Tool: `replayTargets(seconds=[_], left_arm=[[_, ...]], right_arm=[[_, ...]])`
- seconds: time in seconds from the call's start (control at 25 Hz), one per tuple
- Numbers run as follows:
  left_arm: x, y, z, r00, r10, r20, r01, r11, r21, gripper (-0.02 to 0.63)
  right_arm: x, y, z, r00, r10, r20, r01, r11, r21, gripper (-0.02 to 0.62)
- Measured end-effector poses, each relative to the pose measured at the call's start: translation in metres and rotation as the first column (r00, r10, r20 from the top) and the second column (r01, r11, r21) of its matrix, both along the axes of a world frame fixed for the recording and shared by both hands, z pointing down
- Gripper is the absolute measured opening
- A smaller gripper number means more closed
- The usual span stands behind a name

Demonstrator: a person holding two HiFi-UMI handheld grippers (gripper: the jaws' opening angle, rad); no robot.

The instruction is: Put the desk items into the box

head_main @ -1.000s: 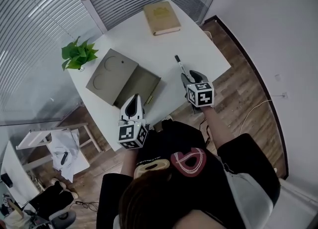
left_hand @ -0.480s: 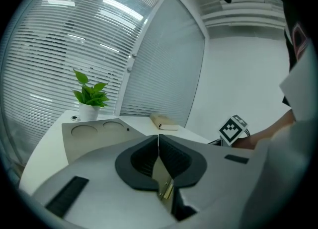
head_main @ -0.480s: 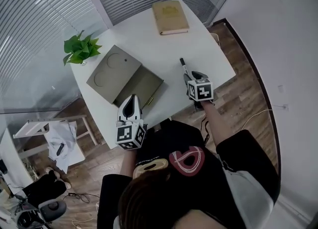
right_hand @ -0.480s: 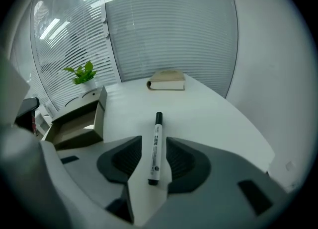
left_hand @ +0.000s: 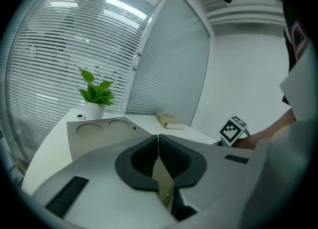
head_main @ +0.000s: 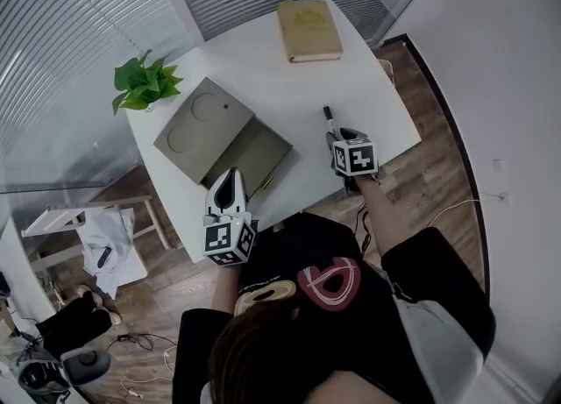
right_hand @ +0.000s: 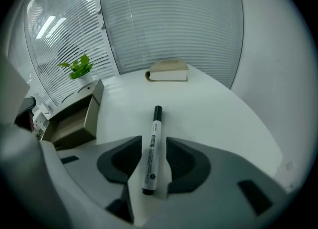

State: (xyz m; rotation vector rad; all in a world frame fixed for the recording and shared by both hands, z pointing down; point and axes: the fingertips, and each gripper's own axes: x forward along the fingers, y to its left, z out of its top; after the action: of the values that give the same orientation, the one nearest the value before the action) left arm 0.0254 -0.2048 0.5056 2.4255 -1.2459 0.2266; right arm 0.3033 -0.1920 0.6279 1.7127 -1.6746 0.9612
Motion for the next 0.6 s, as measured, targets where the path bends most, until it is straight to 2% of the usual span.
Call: replayTargets(seconds=[0.24,0.6], left_arm=[[-0.005,-0.007,0.002,1.000,-0.006,0.003,0.006,1.000,-0.005,0.020],[-0.008,-0.015,0.003,1.000,0.008,-0.002,-0.009,1.000,-0.002,0.020]], right_arm=[[0.003,-0.002,0.007,1.000,0.026,-0.003,-0.026,0.999,-0.021,0.138],[0.002,-0.002,0.008,0.997,0.014,-0.078,-0.017,0.999,-0.030,0.103]])
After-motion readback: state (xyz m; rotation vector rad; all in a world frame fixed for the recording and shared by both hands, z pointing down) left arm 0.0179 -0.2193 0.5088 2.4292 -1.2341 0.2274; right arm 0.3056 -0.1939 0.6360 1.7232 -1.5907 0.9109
